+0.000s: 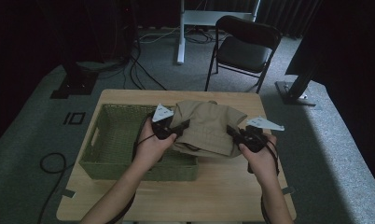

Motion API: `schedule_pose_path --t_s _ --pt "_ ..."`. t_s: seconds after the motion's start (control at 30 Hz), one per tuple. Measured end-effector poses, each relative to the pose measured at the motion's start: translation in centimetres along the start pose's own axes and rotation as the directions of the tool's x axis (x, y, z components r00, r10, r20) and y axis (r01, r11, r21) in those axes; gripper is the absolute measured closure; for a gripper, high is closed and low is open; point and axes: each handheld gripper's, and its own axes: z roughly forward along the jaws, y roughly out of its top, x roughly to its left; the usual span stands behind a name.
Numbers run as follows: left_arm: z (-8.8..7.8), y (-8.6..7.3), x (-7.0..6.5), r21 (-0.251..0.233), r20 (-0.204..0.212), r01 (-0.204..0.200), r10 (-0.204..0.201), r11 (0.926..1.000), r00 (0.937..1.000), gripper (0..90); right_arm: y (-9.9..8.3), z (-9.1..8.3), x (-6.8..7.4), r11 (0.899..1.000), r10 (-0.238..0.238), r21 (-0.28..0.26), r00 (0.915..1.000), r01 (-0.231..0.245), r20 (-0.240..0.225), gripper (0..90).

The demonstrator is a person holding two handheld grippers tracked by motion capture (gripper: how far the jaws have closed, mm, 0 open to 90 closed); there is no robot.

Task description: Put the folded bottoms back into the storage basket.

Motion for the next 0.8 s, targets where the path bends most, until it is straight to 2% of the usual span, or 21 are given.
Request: schedule_pose_path --t_s 0.43,0.8 --pt "-3.2 -0.7 4.3 -0.028 -0.063 0.029 -0.031 0.9992 0.9975 73.0 1.8 3.8 4.0 0.998 -0.052 0.015 0.9977 0.053 -0.044 81.2" --pt "-4.7 -1.7 7.4 -0.025 -0.118 0.041 -0.044 0.9988 0.9921 73.2 2.2 7.2 6.5 0.997 -0.065 0.033 0.9950 0.068 -0.075 81.1"
